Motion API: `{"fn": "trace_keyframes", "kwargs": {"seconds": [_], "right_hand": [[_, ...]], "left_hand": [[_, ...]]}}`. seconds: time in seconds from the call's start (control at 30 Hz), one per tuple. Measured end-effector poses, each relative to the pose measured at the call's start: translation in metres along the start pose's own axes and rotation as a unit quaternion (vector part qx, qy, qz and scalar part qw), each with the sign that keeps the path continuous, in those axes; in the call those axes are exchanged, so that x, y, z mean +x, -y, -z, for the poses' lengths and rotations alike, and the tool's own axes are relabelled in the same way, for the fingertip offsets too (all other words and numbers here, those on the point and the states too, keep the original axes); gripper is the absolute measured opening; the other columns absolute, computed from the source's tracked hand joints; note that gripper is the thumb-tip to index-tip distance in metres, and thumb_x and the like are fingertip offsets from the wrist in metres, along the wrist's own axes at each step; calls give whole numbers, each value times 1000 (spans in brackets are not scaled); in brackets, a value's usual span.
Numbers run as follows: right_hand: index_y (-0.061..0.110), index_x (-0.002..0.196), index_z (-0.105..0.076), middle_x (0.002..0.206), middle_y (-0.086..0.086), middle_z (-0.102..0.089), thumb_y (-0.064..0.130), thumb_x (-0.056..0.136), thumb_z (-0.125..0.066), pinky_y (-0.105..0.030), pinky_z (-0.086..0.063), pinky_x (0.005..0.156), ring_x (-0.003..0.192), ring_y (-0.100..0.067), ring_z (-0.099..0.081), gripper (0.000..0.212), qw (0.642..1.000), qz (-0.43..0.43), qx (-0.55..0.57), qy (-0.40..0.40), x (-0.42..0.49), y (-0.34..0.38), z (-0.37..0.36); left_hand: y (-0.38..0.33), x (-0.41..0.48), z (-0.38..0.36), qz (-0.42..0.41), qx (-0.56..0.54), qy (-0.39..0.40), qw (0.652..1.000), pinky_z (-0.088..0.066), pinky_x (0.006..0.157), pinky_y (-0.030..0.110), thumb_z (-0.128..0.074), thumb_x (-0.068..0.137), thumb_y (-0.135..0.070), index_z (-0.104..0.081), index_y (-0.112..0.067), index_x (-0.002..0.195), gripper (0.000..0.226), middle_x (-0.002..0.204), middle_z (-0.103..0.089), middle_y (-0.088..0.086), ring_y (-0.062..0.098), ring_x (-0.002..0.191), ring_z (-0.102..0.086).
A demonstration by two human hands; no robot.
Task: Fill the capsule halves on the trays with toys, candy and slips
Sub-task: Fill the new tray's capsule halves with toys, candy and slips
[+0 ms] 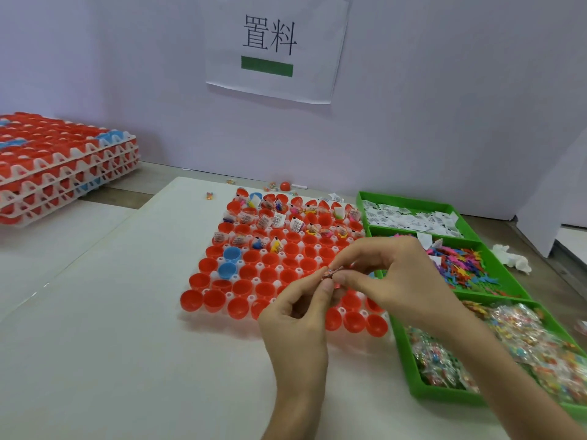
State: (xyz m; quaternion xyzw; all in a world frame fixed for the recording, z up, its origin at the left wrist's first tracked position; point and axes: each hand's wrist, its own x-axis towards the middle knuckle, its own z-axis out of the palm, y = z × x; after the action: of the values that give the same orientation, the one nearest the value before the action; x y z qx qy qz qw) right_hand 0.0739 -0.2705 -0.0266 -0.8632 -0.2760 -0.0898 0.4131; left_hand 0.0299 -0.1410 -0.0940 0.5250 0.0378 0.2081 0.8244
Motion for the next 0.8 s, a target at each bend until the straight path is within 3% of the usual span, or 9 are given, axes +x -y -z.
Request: {"fn": "trace_keyframes", "kwargs": {"seconds": [0.13, 0.3, 0.4, 0.63, 0.8], "right_hand": [[22, 83, -79, 76, 11, -75, 12, 80, -82, -23, -59, 67, 69, -6, -72, 10, 998, -22, -31, 56, 26, 10, 0], [19, 81, -80, 74, 10, -75, 13, 79, -83, -18, -57, 71, 69, -2, -71, 6, 995, -38, -88, -9, 73, -3, -9], [21, 83, -80, 78, 12, -74, 16, 82, -80, -16, -54, 72, 71, 1, -68, 5, 986, -36, -162, 31, 94, -15, -29], [17, 89, -80, 81, 9, -70, 9, 85, -76, -11, -51, 69, 71, 1, -64, 10, 971, -58, -222, 71, 116, -34, -55], [16, 91, -80, 91, 4, -75, 6, 85, -75, -19, -57, 76, 72, 1, -63, 13, 960, -66, -248, 109, 121, -37, -62]], "left_hand": [[-1, 2, 0, 18, -38, -54, 998, -60, 73, 21, -73, 82, -19, -80, -31, 96, 20, 91, -79, -2, 16, 85, -76], [-4, 0, 0, -60, -26, -128, 990, -60, 76, 22, -55, 100, -5, -70, -25, 116, 29, 98, -77, -3, 18, 90, -76], [-5, -2, 0, -100, -14, -130, 986, -60, 75, 23, -50, 100, 4, -71, -24, 110, 37, 96, -77, 1, 22, 88, -75], [-4, 0, 0, -121, -9, -117, 986, -60, 70, 24, -47, 97, 12, -71, -17, 101, 38, 87, -75, 4, 23, 76, -75], [-6, -1, 1, -115, -18, -104, 988, -60, 67, 24, -45, 98, 12, -71, -16, 97, 38, 86, -74, 5, 24, 73, -75]]}}
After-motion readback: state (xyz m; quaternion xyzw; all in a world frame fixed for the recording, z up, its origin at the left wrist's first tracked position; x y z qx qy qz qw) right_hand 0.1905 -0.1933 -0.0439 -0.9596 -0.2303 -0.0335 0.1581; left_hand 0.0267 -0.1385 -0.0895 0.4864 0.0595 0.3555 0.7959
